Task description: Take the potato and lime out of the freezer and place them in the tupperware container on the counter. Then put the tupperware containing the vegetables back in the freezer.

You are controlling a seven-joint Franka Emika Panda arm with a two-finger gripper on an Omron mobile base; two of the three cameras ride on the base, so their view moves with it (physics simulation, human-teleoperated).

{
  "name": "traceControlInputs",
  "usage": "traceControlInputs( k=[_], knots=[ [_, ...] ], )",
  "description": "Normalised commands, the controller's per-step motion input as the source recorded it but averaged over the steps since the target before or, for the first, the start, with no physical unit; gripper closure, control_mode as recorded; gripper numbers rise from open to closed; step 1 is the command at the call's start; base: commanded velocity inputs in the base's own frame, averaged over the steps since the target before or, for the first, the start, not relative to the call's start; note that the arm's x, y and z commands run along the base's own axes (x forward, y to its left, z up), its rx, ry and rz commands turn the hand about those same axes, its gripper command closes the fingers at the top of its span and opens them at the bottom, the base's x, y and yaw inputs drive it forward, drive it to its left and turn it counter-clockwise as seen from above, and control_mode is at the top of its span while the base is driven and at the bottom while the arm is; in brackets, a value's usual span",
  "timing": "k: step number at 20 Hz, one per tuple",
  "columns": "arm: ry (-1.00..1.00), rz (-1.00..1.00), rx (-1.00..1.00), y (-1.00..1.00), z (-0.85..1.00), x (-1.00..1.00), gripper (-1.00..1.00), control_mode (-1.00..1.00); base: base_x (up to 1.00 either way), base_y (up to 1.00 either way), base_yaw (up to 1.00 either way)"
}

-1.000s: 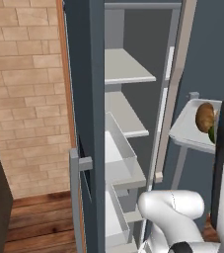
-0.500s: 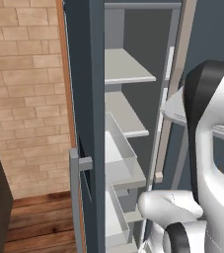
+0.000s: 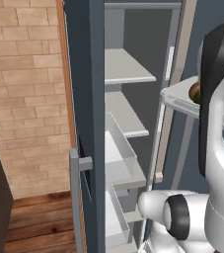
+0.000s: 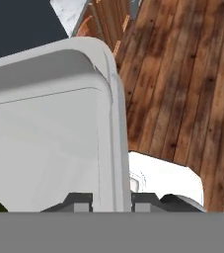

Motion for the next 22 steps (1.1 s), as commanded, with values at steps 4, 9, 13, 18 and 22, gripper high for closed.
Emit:
traceControlInputs(
  k=[4,9,13,18,22],
  knots=[
    [0.00,-0.06,0.10,0.53,0.00,0.00,1.00,-1.00,0.00,0.00,0.00],
    [-0.01,-0.04,0.11,0.41,0.00,0.00,1.00,-1.00,0.00,0.00,0.00],
    [-0.04,0.00,0.15,0.19,0.00,0.01,1.00,-1.00,0.00,0.00,0.00],
    [-0.09,0.00,0.13,0.25,0.00,0.29,1.00,-1.00,0.00,0.00,0.00],
    [-0.10,0.00,0.08,0.37,-0.04,0.48,1.00,-1.00,0.00,0.00,0.00]
  ],
)
